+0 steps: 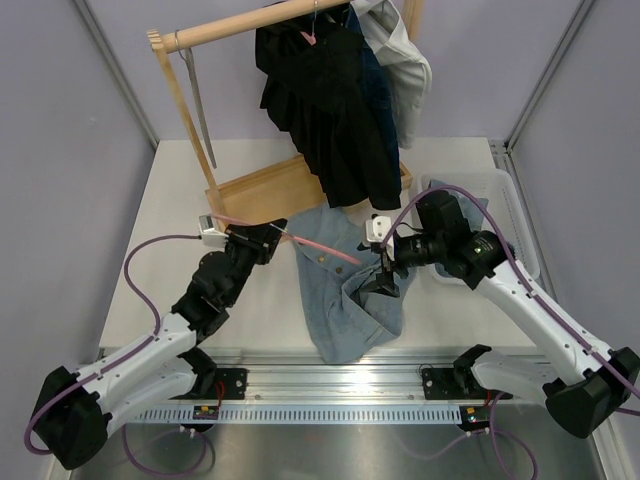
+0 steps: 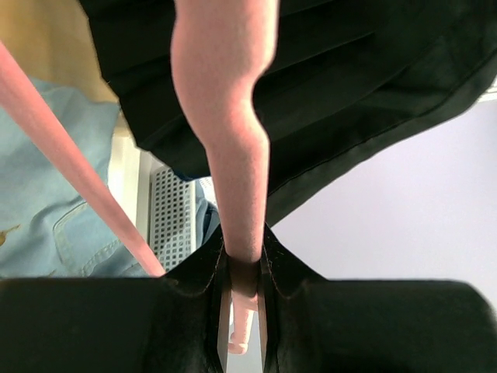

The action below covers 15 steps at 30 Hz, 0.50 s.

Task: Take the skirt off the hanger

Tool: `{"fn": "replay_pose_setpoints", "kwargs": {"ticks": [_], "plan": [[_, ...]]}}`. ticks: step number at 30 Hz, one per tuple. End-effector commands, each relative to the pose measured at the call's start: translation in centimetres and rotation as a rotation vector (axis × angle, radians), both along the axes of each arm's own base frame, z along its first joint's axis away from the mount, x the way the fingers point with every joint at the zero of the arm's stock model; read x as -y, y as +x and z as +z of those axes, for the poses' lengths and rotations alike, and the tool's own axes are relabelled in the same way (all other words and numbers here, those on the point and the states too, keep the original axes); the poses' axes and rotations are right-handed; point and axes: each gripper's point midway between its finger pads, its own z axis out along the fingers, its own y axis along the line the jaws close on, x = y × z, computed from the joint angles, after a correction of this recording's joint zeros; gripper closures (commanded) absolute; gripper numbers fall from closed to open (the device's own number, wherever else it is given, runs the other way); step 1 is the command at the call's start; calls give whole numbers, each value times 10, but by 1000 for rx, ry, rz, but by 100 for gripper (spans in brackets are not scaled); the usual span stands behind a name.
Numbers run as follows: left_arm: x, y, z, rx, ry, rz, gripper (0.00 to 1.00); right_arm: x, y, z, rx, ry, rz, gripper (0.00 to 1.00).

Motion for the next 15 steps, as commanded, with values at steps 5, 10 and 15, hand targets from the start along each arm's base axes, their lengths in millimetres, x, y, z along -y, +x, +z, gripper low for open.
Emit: {"fn": "replay_pose_setpoints", "kwargs": {"ticks": [5, 10, 15], "plan": [[-3, -2, 11, 1, -124, 0, 100, -21, 34, 10, 17, 93, -172, 8], [-3, 1, 11, -8, -156, 14, 100, -26, 46, -2, 24, 82, -252, 12], [0, 6, 14, -19, -195, 14, 100, -23, 68, -12, 91, 55, -350, 16]]}}
